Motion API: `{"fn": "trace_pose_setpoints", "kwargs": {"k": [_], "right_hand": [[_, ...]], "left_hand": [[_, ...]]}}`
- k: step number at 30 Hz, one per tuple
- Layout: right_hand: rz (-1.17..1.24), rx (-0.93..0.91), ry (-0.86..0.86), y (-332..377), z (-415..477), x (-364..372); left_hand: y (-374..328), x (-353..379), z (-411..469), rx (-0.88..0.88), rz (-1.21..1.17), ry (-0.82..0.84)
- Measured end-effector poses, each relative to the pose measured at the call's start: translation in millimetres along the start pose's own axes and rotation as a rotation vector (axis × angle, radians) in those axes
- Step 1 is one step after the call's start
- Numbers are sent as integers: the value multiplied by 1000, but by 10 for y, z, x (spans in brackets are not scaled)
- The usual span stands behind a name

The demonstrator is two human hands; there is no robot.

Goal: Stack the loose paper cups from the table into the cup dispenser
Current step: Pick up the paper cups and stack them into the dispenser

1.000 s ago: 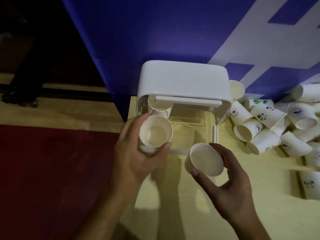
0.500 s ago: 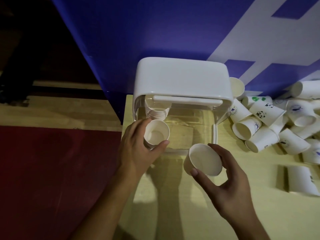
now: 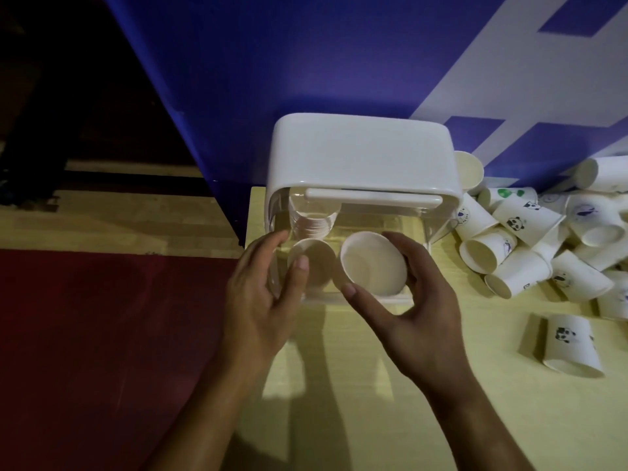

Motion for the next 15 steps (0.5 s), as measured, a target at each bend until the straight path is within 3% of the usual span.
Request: {"fn": "trace_pose_setpoints", "kwargs": {"k": [5, 15], "right_hand": [[17, -73, 42, 108, 193, 353], [-68, -46, 138, -192, 188, 686]], "left_hand": [[-297, -102, -46, 56, -208, 44], [28, 22, 67, -65, -134, 32]]}}
Point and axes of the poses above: each hand's wrist, its own z-axis towards the middle knuckle, its own x-axis out of the palm, y = z × x, the point moved 8 cm from there along z, towards the middle knuckle, and after that the axes turned 10 degrees about -x, right-handed, at the moved point
